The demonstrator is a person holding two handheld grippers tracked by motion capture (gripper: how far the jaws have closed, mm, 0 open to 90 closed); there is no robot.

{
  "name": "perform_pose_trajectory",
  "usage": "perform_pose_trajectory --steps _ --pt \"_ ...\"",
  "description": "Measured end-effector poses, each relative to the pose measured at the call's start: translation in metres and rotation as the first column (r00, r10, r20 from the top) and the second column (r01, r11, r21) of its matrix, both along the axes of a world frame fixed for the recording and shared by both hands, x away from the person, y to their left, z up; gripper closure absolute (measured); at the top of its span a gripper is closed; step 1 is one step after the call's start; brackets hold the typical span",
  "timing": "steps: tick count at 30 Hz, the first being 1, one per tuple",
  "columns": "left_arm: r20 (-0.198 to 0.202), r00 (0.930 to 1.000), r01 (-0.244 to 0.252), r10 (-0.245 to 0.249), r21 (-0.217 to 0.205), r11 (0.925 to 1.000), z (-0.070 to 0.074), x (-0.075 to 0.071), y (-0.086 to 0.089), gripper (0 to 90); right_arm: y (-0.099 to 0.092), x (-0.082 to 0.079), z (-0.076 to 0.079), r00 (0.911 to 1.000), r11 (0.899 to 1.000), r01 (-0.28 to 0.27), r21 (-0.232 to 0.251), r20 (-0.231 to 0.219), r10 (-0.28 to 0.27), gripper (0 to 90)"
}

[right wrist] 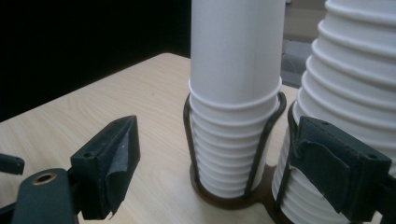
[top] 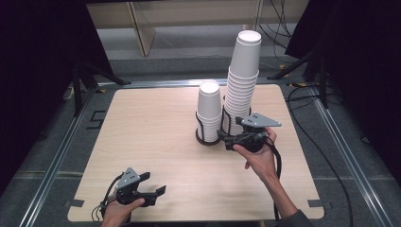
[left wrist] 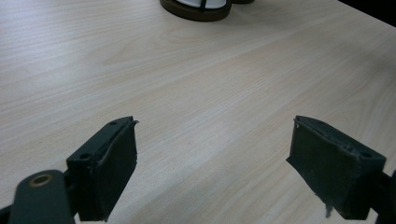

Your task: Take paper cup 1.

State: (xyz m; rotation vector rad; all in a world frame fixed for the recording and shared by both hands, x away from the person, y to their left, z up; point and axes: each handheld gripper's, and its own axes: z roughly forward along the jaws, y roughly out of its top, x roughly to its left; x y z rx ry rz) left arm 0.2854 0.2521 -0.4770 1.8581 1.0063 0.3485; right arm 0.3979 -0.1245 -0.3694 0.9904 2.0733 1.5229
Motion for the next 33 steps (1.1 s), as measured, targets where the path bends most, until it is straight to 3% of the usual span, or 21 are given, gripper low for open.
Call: perform_pose_trajectory --steps 1,2,5,11,15,16,20,21,28,33 --pt "0.000 1.0000 0.000 0.000 0.000 1.0000 0.000 0.000 0.000 14.5 0.002 0.002 0.002 1.0000 1.000 0.003 0.004 0.002 -0.003 15.5" --pt "0.010 0.9999 0.006 -0.005 -0.026 0.9996 -0.002 0.001 -0.001 14.5 0.004 0.005 0.004 0.9994 1.000 0.015 -0.008 0.032 -0.015 15.5" --pt "0.008 0.9999 0.007 -0.007 -0.024 0.9997 -0.002 0.001 -0.001 14.5 0.013 0.012 0.009 0.9995 1.000 0.023 -0.001 0.021 -0.023 15.5" --pt "0.006 0.9999 0.009 -0.009 -0.023 0.9997 -0.002 0.000 -0.002 14.5 0.026 0.026 0.019 0.9962 0.999 0.031 -0.015 0.082 -0.030 15.6" --pt "-0.004 1.0000 0.005 -0.005 -0.007 1.0000 0.000 -0.001 -0.001 14.5 0.033 0.031 0.025 0.9964 0.998 0.055 -0.012 0.064 -0.054 15.6" --pt "-0.006 1.0000 0.003 -0.003 -0.009 1.0000 0.000 -0.001 -0.002 14.5 0.033 0.034 0.026 0.9951 0.998 0.060 -0.021 0.081 -0.058 15.6" --pt "0.008 0.9999 0.015 -0.015 -0.027 0.9995 -0.002 0.000 -0.002 14.6 0.034 0.040 0.027 0.9947 0.998 0.070 -0.009 0.076 -0.069 15.6" --pt "0.007 0.9998 0.017 -0.016 -0.026 0.9995 -0.002 0.000 -0.002 14.5 0.037 0.040 0.027 0.9951 0.997 0.080 0.009 0.057 -0.081 15.6" --pt "0.009 0.9997 0.024 -0.024 -0.019 0.9995 -0.002 0.000 -0.003 14.5 0.045 0.048 0.029 0.9944 0.997 0.073 -0.015 0.077 -0.071 15.6" --pt "0.009 0.9997 0.022 -0.021 -0.025 0.9995 -0.002 0.000 -0.003 14.5 0.055 0.054 0.033 0.9912 0.993 0.110 -0.030 0.078 -0.107 15.8"
